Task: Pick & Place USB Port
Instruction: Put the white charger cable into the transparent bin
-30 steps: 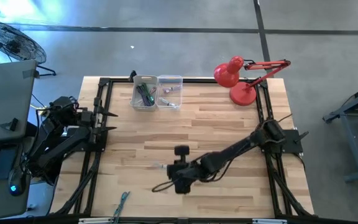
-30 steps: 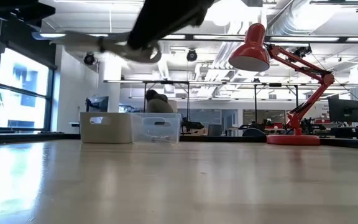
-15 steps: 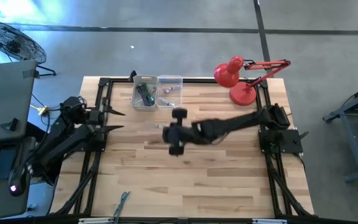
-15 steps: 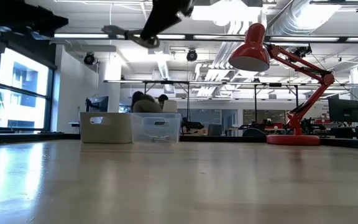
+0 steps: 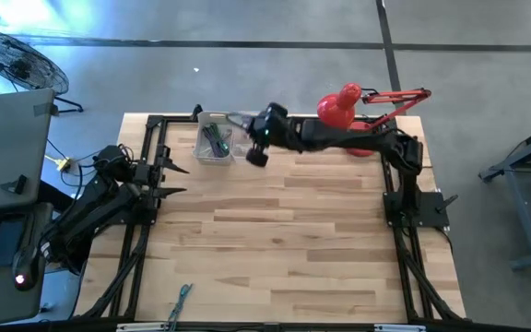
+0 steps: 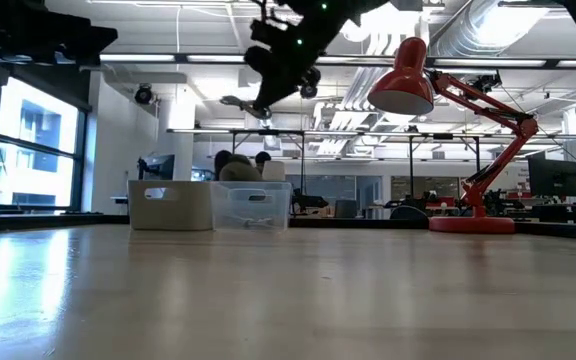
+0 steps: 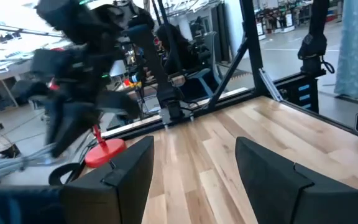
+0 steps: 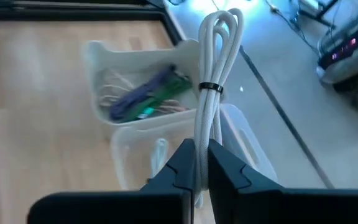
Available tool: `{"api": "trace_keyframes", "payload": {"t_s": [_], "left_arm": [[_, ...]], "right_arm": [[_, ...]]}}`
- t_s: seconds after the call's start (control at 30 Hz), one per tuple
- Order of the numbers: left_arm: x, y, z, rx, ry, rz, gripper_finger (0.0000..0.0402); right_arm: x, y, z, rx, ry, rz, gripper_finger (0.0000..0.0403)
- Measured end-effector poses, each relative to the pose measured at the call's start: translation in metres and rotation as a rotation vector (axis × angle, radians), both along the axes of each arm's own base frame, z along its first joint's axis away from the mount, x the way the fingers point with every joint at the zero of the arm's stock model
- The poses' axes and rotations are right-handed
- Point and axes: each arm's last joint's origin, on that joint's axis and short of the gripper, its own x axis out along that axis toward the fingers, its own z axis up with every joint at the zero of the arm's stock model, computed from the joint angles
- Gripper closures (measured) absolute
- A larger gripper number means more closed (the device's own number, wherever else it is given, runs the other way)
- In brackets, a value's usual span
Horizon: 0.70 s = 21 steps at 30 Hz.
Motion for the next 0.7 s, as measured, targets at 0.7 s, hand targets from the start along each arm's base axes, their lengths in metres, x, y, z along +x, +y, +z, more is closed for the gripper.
{"api": "trace_keyframes", "payload": {"t_s": [0.7], "left_arm": [[0.000, 0.001, -0.004, 0.019, 0.027, 0.013, 0.0180]], "right_arm": [[0.014, -0.035, -0.068, 0.178, 0.113, -0.048, 0.0391]]}}
